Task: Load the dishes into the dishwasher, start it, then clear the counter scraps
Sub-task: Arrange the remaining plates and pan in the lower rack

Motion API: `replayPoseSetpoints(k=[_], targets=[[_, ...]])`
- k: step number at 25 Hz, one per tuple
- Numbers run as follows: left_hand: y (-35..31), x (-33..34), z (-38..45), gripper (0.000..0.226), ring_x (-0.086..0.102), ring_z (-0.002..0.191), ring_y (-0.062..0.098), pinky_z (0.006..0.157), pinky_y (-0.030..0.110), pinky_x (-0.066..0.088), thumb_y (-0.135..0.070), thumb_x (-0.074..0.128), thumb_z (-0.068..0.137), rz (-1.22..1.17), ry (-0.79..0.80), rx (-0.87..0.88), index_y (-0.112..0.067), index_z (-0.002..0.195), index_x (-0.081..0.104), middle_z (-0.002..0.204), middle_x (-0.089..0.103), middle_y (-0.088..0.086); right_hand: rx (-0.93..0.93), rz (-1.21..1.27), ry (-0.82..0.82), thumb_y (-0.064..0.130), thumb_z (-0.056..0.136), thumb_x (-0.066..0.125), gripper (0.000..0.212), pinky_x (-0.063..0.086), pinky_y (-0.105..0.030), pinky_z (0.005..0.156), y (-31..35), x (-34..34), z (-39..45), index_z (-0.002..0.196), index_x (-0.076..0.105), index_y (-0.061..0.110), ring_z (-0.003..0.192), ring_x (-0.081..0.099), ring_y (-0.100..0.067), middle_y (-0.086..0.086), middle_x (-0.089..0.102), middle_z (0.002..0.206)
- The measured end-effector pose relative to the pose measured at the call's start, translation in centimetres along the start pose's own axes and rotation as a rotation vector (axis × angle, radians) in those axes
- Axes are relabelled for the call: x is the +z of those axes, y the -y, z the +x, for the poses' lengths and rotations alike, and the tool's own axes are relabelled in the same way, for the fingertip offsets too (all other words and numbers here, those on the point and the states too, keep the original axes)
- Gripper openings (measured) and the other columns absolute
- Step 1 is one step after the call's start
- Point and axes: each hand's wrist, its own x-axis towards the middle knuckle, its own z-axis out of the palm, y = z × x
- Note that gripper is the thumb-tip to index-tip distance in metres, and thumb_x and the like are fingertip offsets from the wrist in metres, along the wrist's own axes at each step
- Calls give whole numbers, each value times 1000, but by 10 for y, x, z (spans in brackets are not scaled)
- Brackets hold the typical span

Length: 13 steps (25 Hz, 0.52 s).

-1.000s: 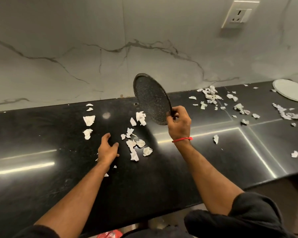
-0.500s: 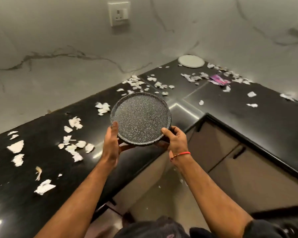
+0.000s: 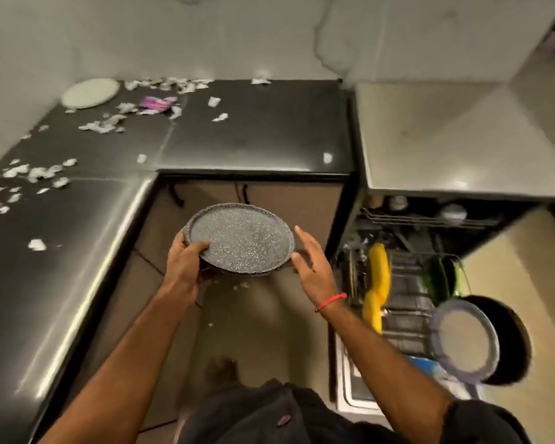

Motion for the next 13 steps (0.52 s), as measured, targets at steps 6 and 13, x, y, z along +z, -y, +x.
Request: replayPoseSetpoints(k=[6, 13], targets=[[26, 135, 25, 63, 71, 89, 27, 56, 33, 59, -6, 63, 92, 373, 349, -258, -30, 149, 46, 125, 66, 11, -174, -488, 92, -7, 76, 53, 79, 17, -37, 123, -76, -122, -38, 144, 48, 34, 150, 19, -20, 8, 33, 157], [90, 305, 56, 41, 75, 80, 25, 63, 36, 61, -20, 62, 94, 612, 685, -431, -13, 134, 54, 108, 72, 13, 80, -458, -129, 5, 96, 52, 51, 40, -42, 112, -135, -194, -48, 144, 50, 23, 137, 45, -10, 4, 52, 146]])
